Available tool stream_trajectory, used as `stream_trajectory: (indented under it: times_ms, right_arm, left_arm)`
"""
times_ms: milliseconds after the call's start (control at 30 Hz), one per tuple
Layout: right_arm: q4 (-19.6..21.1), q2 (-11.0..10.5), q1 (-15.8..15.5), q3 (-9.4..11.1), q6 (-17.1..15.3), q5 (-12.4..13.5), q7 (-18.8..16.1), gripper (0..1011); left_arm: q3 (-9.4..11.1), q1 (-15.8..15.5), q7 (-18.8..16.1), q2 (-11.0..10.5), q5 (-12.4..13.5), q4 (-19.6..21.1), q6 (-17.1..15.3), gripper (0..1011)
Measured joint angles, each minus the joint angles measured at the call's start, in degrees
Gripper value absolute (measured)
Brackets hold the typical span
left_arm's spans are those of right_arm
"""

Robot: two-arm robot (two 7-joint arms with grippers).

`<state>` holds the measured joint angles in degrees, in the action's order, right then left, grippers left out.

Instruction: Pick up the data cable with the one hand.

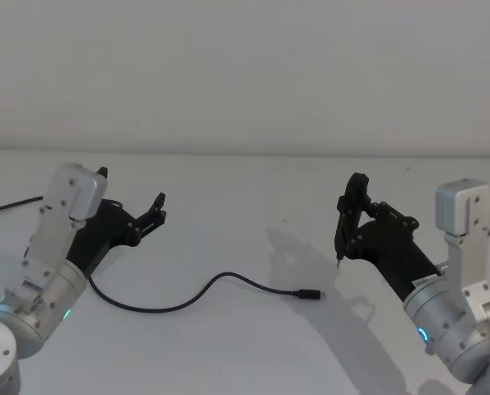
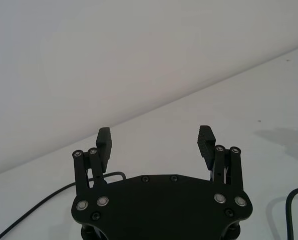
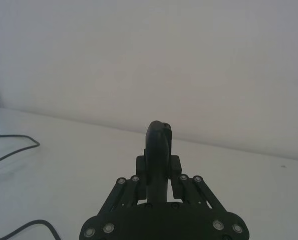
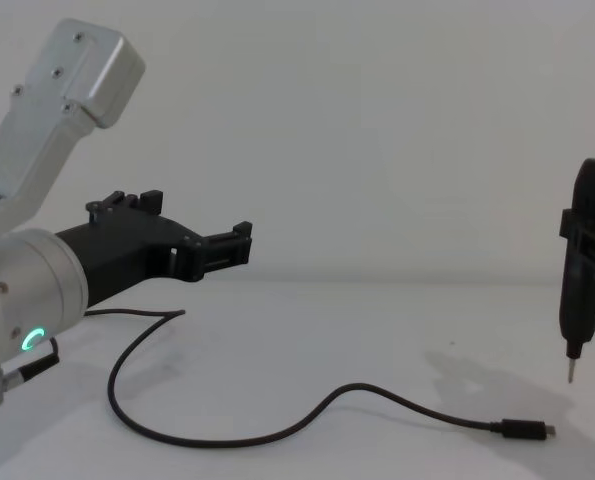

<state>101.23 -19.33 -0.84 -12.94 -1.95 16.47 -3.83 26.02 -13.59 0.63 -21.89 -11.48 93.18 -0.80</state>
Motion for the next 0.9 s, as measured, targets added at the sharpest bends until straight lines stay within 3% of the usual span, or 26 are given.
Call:
stream_trajectory:
  times_ms: [900]
  right_arm:
    - [0.0, 0.0, 0.0, 0.0, 0.0, 0.0, 0.0, 274]
  left_arm:
    - [0.0, 0.0, 0.0, 0.0, 0.0, 0.0, 0.0, 1001]
